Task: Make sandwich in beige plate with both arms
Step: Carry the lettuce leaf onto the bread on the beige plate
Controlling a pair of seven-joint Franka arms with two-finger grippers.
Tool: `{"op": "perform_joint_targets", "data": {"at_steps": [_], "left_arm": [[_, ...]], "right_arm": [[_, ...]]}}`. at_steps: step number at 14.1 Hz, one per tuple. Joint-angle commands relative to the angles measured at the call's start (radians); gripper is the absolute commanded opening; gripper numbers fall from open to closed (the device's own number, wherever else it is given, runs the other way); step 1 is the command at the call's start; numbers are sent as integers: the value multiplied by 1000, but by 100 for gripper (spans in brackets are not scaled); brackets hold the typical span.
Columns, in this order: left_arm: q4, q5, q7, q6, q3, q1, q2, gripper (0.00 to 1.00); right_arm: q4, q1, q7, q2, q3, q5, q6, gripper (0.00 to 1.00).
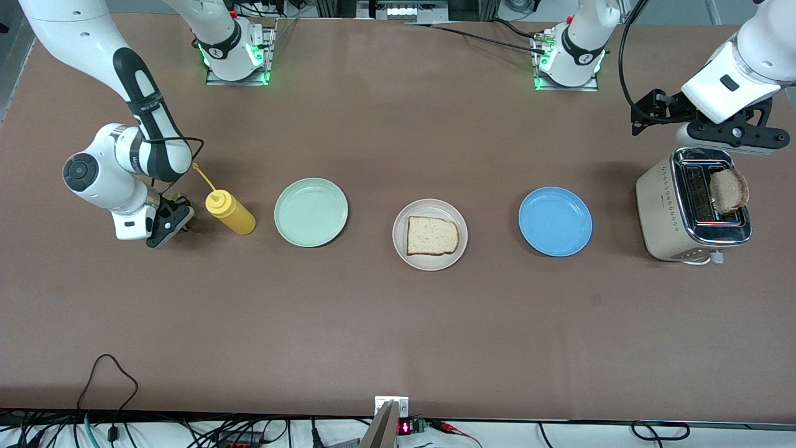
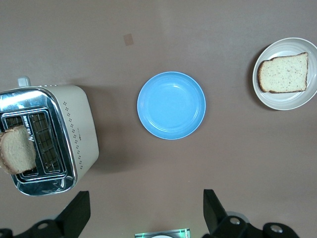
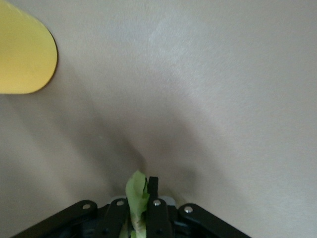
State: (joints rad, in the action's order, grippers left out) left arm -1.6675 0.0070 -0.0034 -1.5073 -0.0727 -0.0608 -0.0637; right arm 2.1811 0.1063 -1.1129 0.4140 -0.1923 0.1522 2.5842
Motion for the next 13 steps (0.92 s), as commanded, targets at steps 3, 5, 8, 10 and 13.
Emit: {"op": "perform_joint_targets", "data": {"at_steps": [3,5,8,10,13], "left_arm": [[12,-15,0,18,5,-1,-4,100],[12,-15,0,18,5,-1,-4,100],[12,-15,2,18,5,-1,-4,100],[12,-15,3,18,5,-1,-5,100],[12,-13,3,18,5,-1,-4,100]], "right_arm": [[-114,-20,-51,-96,28,-8,-168,0],[-235,-5,-59,-110,30,-8,-310,0],[-423,45,-53,-110,28,-3,-502,0],[-509,99,-48,-110,28,1,-577,0],[-601,206,-35,-98,28,3,-627,0]]}}
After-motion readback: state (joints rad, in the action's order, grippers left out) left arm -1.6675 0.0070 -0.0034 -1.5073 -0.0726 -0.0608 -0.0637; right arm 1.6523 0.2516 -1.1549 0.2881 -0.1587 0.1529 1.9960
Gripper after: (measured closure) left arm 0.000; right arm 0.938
